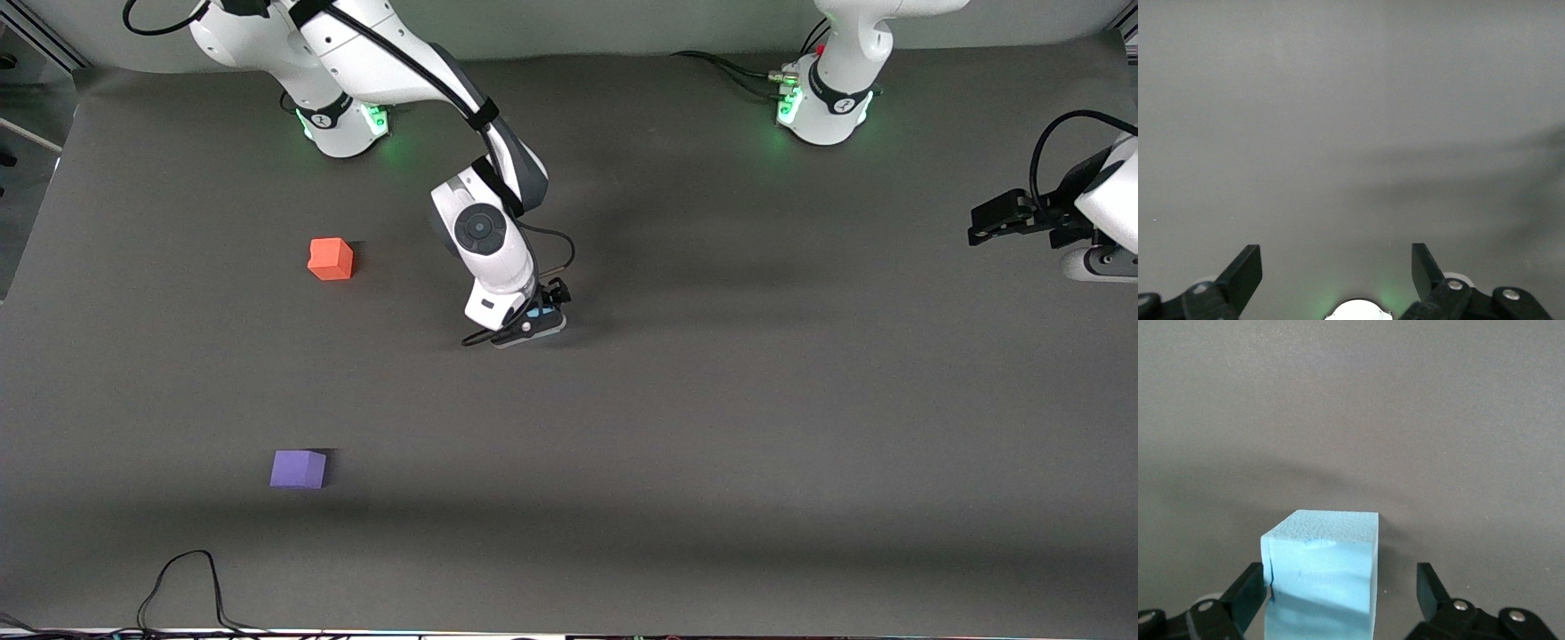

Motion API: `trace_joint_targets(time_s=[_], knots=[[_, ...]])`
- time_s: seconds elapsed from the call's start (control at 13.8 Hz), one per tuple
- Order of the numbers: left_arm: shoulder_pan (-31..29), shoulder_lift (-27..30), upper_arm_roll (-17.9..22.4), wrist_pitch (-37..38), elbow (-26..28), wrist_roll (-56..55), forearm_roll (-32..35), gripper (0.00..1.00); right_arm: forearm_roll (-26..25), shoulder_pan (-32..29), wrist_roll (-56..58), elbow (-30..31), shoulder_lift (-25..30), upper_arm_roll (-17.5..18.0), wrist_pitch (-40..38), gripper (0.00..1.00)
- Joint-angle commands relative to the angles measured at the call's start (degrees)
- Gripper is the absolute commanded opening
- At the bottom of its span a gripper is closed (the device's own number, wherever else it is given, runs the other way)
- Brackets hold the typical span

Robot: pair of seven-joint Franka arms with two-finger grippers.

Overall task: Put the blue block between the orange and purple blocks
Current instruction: 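Hold the blue cube in the right gripper above the table middle, then carry the blue cube with the right gripper between orange and purple cubes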

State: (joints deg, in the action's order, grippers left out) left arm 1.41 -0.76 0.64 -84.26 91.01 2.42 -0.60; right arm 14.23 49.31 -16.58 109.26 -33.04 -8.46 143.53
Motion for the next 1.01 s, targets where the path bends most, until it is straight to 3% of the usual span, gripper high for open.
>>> trace_joint_targets(time_s=[0.0, 0.14, 0.29, 0.51, 0.72, 0.94], knots=[[1.32, 0.14, 0.51, -0.64, -0.13, -0.39, 1.04, 1.00, 1.33, 0.70, -1.09, 1.31, 1.31, -0.33, 0.70, 0.80], [1.40, 0.14, 0.24, -0.82, -0.13, -1.80, 1.03, 1.00, 1.33, 0.53, -1.17, 1.31, 1.14, -0.33, 0.70, 0.47], [1.41, 0.14, -0.28, -1.43, -0.13, -3.38, 0.95, 1.00, 1.33, 0.27, -1.26, 1.31, 1.40, -0.33, 0.52, 0.26], [1.23, 0.14, -0.81, -1.17, -0.13, -3.30, 0.95, 1.00, 1.33, -2.70, -0.39, 0.78, 5.68, -1.03, -5.76, 0.23], [1.14, 0.23, -0.81, -0.73, -0.13, -2.51, 1.03, 1.00, 1.33, -11.39, 4.78, 0.78, 14.64, -1.65, -18.16, 0.24], [1.05, 0.32, -0.81, -0.64, -0.13, -2.51, 0.95, 1.00, 1.24, -19.84, 12.07, 0.61, 19.14, -4.98, -25.74, 0.24]])
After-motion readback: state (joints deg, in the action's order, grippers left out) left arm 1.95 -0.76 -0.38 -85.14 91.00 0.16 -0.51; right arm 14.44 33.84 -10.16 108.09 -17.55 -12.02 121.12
